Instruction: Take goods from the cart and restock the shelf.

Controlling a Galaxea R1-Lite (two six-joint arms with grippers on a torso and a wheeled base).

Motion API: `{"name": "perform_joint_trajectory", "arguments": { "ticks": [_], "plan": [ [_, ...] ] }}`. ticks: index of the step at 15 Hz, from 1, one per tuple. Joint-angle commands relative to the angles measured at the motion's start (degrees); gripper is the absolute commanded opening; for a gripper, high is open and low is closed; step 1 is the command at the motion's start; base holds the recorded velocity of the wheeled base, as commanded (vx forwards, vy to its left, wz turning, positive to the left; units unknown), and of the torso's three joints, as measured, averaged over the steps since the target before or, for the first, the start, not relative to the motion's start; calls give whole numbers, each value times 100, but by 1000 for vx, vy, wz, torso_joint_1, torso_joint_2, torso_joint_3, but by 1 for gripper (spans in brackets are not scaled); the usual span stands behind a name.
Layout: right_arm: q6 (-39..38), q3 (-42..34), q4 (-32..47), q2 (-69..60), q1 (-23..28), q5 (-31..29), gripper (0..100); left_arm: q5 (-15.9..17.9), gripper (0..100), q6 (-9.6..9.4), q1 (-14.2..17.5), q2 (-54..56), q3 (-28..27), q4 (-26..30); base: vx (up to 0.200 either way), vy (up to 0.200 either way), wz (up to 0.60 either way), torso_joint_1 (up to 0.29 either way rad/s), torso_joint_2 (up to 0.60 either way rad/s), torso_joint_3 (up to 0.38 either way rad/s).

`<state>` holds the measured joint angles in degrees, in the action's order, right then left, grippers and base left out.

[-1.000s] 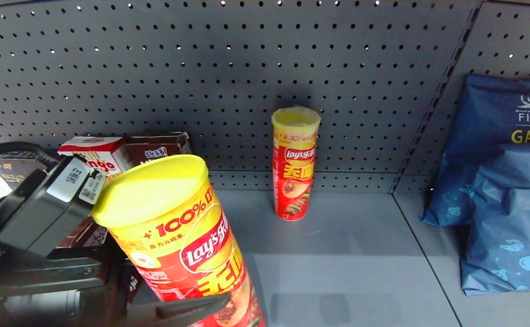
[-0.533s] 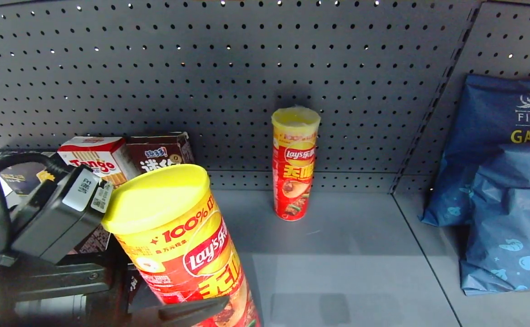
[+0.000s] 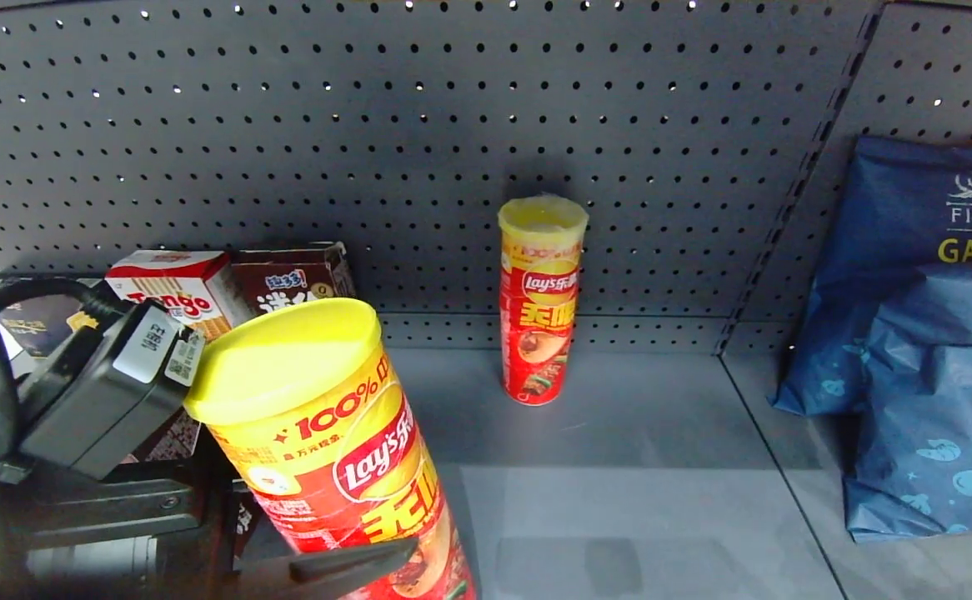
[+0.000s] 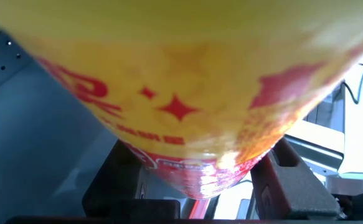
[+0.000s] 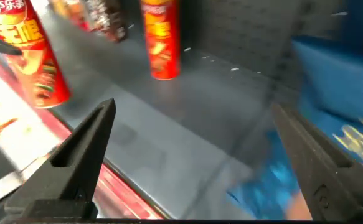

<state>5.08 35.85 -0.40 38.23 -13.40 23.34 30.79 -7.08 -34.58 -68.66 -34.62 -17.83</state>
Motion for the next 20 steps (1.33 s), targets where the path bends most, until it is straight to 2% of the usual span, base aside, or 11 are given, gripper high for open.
{"name": "perform_joint_trajectory", "arguments": {
  "ticks": [1, 2, 5, 7, 12, 20],
  "plan": [
    [1, 757, -127, 1749, -1569, -902, 100, 6, 0, -4, 48, 1, 8, -18, 0, 0, 0, 0, 0, 0],
    [-7, 967, -382, 2198, -2106, -1148, 100, 14, 0, -4, 48, 10, 17, -27, 0, 0, 0, 0, 0, 0],
    [-7, 1433, -962, 3323, -2580, -1394, 100, 41, 0, -4, 127, 19, -18, -45, 0, 0, 0, 0, 0, 0],
    [1, 1495, -1480, 3929, -2571, -1403, 100, 58, 0, -4, 180, 72, 17, -45, 0, 0, 0, 0, 0, 0],
    [1, 1688, -1542, 4465, -2475, -1570, 100, 67, 0, -4, 207, 98, 26, -45, 0, 0, 0, 0, 0, 0],
    [1, 1618, -1568, 4430, -2325, -1587, 100, 67, 0, -4, 207, 98, 26, -45, 0, 0, 0, 0, 0, 0]
  ]
}}
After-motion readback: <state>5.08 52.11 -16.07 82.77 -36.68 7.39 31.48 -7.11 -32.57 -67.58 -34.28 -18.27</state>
